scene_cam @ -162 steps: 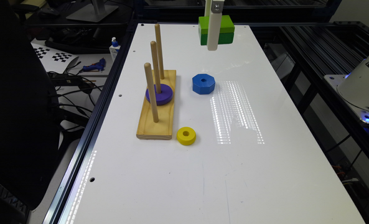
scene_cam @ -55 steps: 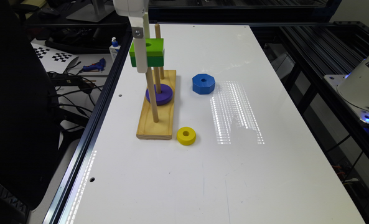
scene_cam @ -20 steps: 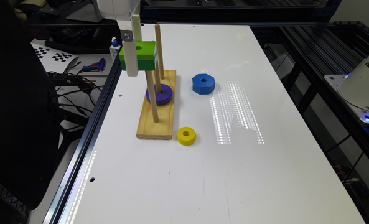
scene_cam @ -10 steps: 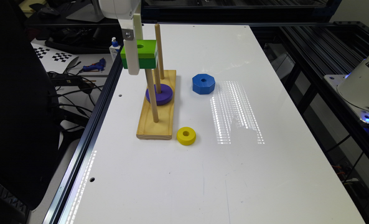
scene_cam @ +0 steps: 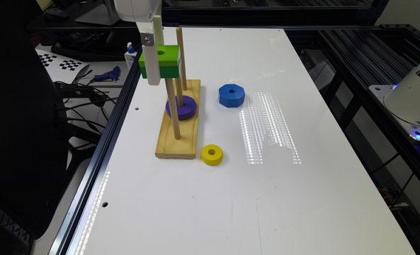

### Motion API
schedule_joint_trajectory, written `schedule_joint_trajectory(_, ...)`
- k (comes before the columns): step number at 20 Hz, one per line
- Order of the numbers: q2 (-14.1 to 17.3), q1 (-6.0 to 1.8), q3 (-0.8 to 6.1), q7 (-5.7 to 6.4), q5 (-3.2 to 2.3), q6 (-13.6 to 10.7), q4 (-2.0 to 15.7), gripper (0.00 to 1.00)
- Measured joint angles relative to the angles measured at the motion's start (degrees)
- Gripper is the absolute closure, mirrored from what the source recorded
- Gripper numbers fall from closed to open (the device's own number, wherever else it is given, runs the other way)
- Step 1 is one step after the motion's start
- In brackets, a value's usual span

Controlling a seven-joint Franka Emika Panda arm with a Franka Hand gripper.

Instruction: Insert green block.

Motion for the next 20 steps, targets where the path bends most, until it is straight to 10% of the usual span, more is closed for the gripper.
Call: schedule_joint_trajectory(20, -1.1, 0.05, 0.19, 0.02, -0.03, -1.5, -1.16, 1.0)
